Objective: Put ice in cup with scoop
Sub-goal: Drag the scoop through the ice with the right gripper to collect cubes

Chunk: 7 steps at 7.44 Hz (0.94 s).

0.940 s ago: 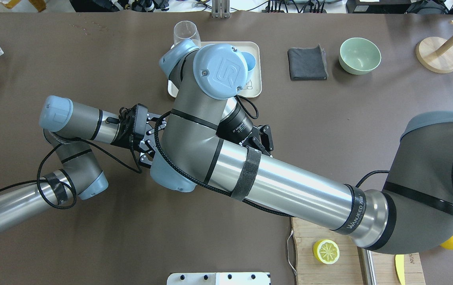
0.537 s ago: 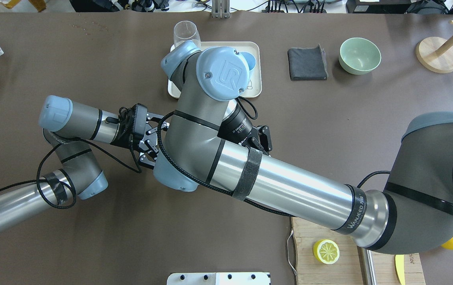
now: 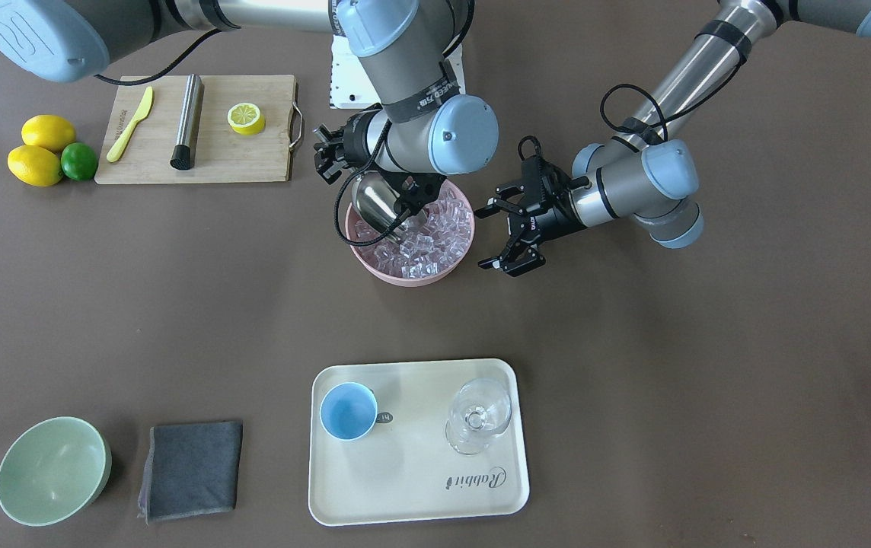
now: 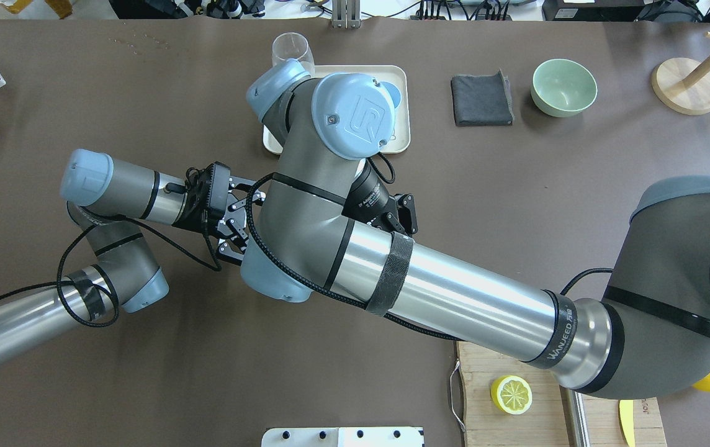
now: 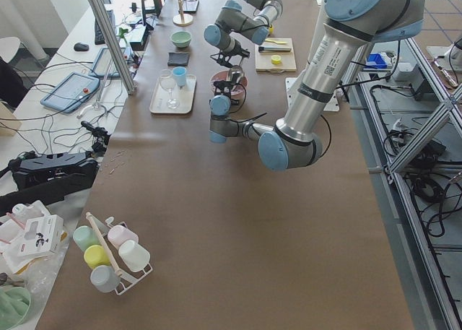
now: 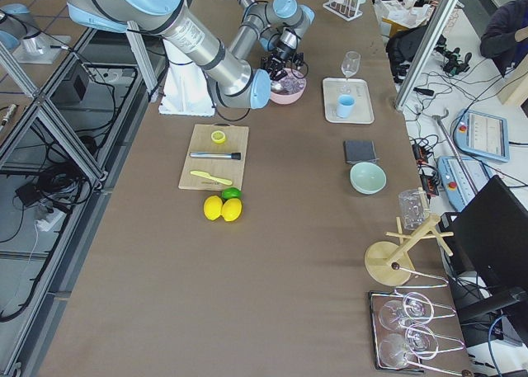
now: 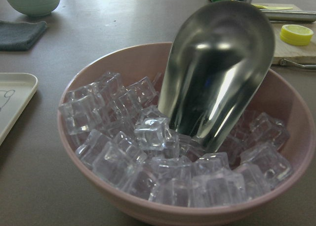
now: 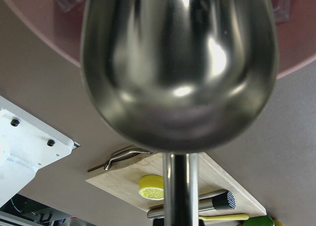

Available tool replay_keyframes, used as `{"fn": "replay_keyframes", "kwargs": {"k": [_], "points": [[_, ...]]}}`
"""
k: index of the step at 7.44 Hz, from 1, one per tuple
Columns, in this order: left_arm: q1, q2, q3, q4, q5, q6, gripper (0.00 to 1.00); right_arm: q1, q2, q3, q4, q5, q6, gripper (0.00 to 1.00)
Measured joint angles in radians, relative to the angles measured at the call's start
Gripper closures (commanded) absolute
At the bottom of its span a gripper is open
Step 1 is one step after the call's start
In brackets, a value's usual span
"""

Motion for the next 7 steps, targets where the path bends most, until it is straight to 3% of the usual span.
{"fn": "replay_keyframes", "kwargs": {"k": [7], "points": [[-0.002, 0.001, 0.000, 0.000, -0.001, 0.000, 0.02, 0.000, -0.067, 0.114, 0.111, -0.007, 0.047, 1.00]]}}
